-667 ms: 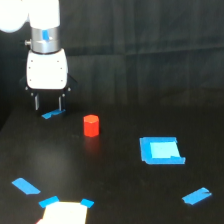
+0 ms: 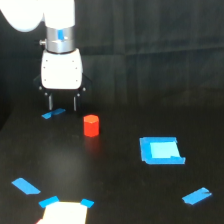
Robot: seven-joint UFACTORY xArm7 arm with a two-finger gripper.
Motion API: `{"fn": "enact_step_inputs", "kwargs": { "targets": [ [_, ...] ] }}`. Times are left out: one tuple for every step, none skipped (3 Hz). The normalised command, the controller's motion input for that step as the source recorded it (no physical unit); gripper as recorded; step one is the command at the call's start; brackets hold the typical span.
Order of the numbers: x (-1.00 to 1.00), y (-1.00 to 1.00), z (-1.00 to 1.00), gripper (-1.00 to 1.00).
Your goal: Pick up the red object from the table
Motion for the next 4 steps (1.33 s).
{"fn": "enact_step_inputs", "kwargs": {
  "targets": [
    [1.00,-0.30,-0.07,0.85],
    [1.00,-0.74,0.07,-0.70],
    [1.00,-0.64,1.00,0.56],
    [0.58,-1.00,0.26,0.78]
  ]
}}
